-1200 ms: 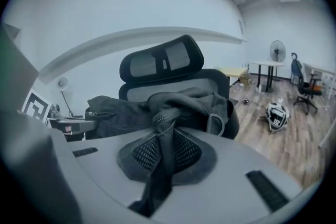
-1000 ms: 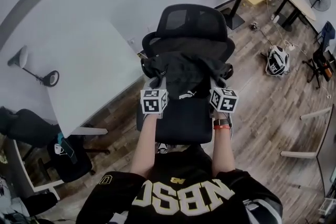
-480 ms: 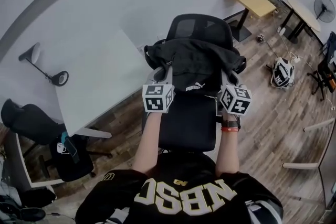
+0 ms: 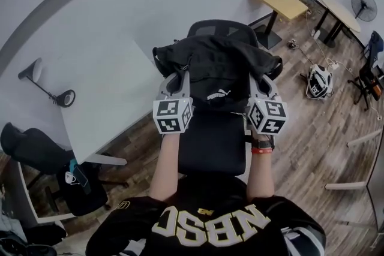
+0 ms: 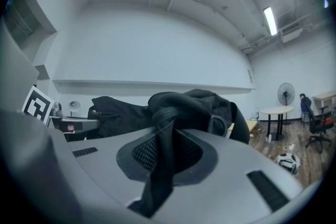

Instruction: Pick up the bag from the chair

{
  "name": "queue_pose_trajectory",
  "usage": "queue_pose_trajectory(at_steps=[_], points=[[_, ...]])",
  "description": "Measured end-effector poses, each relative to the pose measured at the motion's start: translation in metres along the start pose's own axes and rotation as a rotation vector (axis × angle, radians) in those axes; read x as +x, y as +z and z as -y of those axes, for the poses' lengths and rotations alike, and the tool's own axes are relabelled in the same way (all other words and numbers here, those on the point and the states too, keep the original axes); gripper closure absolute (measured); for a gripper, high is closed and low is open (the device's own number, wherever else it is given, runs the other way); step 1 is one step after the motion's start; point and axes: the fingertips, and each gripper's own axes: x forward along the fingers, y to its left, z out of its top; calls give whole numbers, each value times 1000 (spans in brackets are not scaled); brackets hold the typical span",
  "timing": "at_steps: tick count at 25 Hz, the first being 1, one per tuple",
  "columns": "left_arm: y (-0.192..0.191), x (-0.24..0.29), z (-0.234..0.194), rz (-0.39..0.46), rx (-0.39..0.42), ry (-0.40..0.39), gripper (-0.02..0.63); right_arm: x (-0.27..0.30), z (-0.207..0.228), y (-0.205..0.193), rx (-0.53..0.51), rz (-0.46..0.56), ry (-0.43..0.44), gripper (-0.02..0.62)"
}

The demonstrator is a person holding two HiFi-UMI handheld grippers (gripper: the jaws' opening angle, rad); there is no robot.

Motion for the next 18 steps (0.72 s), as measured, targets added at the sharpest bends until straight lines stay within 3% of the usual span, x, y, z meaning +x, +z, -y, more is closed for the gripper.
queue_pose_trajectory(at_steps=[18], points=[[5, 1, 4, 40, -25, -28, 568, -4, -3, 11, -25, 6, 33, 552]])
